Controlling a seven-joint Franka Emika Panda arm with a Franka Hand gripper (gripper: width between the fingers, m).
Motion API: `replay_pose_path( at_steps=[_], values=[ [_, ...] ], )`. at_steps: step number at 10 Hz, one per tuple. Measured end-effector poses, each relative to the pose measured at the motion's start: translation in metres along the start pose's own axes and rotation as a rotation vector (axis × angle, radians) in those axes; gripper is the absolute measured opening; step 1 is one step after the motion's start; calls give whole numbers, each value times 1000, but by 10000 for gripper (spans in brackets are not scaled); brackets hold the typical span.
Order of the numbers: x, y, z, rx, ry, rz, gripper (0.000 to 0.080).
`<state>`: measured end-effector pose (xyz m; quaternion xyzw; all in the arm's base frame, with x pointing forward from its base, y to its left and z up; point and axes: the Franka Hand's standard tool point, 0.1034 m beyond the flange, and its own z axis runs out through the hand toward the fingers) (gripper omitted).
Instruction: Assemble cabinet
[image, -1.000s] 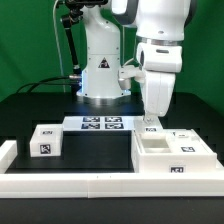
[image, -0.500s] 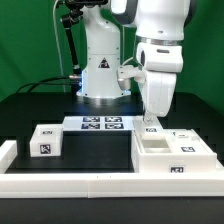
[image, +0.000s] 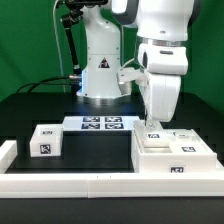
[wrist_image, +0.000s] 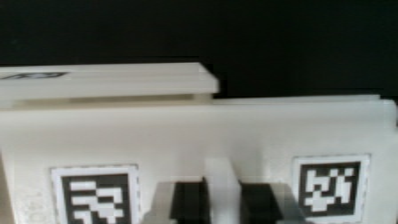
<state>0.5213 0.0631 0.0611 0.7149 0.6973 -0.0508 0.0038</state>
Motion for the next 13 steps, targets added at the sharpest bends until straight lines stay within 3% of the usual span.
replay_pose_path(
  at_steps=[1,5,7,9,13],
  values=[
    [0,6,-1,-6,3,-3,68],
    [-1,7,0,-6,3,-1,68],
    [-1,18,-1,-9,4,1,69],
    [-1,34,-2,4,-3,7,69],
    [-1,48,-3,31,-16,14,69]
  ],
)
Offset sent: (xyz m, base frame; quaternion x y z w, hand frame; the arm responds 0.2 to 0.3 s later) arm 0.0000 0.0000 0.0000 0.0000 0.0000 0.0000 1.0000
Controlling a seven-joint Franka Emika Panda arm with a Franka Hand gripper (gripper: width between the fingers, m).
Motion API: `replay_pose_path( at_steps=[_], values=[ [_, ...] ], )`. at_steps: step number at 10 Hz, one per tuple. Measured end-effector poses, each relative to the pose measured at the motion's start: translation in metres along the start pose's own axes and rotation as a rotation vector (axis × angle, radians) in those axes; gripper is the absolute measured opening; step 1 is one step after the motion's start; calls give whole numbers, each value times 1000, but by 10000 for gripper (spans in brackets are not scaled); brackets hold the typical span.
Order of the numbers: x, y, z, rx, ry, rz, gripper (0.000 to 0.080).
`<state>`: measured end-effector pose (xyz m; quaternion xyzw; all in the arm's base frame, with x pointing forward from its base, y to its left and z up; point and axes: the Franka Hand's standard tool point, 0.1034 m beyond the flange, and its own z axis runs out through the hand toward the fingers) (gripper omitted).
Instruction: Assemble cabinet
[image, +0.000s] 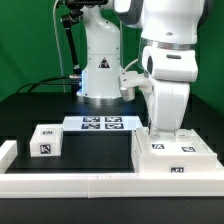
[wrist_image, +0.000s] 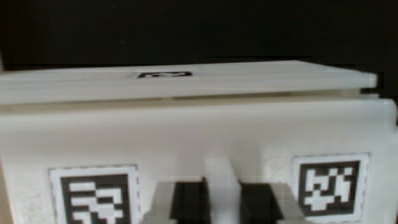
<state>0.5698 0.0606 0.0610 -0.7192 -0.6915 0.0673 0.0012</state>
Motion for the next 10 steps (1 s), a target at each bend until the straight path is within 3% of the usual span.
replay_pose_path(
  at_steps=[6,9,10],
  values=[
    [0,7,-1,4,-6,-34,69],
    [-2,10,-1,-22,-4,-40,72],
    [-2,10,-1,-28,-2,-40,258]
  ],
)
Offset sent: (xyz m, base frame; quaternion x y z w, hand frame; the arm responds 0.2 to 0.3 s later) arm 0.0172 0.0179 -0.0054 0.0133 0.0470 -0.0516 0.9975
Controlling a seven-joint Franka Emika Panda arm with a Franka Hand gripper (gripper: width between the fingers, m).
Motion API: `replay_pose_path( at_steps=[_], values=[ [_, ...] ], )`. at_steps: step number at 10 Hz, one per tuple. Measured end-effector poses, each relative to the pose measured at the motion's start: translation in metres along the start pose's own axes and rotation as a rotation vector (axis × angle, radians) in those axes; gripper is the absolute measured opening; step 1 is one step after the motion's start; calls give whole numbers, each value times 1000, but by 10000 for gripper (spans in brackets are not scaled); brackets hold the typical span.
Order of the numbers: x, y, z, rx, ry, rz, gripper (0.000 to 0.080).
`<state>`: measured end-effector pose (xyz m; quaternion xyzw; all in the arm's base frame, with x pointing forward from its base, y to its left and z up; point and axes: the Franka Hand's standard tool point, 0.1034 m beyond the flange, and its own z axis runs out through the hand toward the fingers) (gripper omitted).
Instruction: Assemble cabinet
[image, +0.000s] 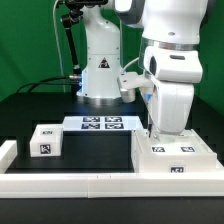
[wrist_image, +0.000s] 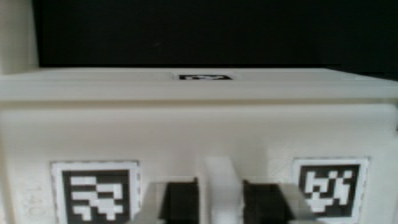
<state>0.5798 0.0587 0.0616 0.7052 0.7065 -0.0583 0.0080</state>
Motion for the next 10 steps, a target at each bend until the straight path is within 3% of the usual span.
replay_pose_path(
  at_steps=[1,2,3,4,5,6,7,9,10],
  values=[
    [-1,0,0,-1,1,1,258],
    [-1,-1,1,-3,2,2,459],
    [-3,-2,-2,-11,2,5,459],
    [-6,-5,-6,-21,0,15,632],
    [-7,-10,-11,-30,-1,32,632],
    [-9,-14,-19,-41,-4,51,771],
    [-13,-18,-30,-68,-3,78,791],
    [-25,-40,-38,-124,15,205,797],
    [-26,-61,-37,-139,28,283,797]
  ],
)
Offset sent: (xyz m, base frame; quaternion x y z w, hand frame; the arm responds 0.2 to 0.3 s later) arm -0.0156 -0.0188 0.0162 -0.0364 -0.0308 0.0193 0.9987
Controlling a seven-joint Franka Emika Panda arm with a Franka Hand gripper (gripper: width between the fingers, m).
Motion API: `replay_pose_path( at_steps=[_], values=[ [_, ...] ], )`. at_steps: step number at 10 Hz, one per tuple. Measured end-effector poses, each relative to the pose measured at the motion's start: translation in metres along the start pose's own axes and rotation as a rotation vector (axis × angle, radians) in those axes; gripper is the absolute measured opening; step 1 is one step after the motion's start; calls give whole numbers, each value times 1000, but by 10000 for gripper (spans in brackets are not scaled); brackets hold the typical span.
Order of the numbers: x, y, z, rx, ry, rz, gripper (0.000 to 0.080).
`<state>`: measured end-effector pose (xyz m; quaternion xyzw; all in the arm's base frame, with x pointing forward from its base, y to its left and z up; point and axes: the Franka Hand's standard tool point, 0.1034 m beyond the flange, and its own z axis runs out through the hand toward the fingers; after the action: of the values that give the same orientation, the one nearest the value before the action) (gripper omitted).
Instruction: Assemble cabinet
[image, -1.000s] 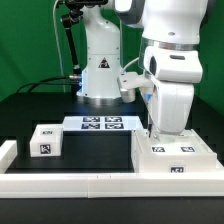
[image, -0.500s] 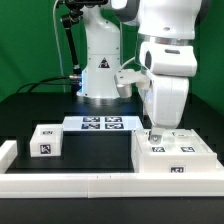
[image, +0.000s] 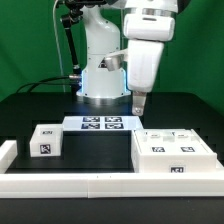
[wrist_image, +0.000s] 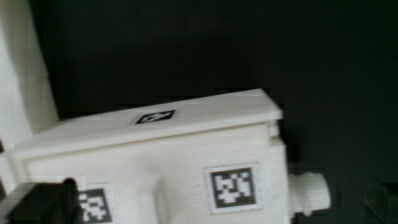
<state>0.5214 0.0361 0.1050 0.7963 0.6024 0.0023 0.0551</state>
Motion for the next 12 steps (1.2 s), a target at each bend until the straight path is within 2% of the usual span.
replay_pose_path(
  at_steps=[1,3,7,9,12],
  values=[
    [0,-13,0,-19,21,44,797],
    [15,-41,8,-43,74,113,797],
    [13,-40,8,-33,69,197,797],
    [14,-43,9,-41,111,421,797],
    [18,-50,15,-11,130,639,797]
  ],
)
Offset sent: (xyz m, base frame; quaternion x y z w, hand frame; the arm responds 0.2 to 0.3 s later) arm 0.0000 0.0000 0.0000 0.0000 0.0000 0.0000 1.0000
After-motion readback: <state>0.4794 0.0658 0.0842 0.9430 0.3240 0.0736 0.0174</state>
